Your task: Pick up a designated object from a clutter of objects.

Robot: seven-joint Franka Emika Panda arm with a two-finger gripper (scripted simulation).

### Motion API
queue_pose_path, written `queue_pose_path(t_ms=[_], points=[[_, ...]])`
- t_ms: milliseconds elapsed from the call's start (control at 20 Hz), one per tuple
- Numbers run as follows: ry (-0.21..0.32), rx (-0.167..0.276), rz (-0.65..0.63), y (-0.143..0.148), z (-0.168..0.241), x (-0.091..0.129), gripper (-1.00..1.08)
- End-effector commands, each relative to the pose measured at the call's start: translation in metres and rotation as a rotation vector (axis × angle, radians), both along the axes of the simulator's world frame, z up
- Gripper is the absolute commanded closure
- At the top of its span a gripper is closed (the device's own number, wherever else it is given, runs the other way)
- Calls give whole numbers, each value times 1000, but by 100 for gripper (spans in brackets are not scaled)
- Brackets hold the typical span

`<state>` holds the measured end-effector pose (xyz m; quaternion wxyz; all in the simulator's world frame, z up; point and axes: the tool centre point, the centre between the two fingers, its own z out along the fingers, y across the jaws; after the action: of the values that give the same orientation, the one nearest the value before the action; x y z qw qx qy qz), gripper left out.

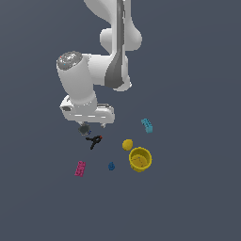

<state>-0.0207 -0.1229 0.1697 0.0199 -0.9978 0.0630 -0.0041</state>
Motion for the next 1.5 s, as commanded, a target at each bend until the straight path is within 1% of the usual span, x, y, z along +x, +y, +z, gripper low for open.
queue_pose_path(t_ms=[0,350,700,900,1150,1450], points=[[1,-5,-23,-20,-25,-12,-92],[6,-22,-73,-61,-75,-47,-92],[11,-36,-100,-82,-101,-71,-92],[13,-39,-106,-86,-106,-76,-92],[13,-38,-105,-85,-107,-75,-92],[13,-38,-106,-85,-126,-76,-92]])
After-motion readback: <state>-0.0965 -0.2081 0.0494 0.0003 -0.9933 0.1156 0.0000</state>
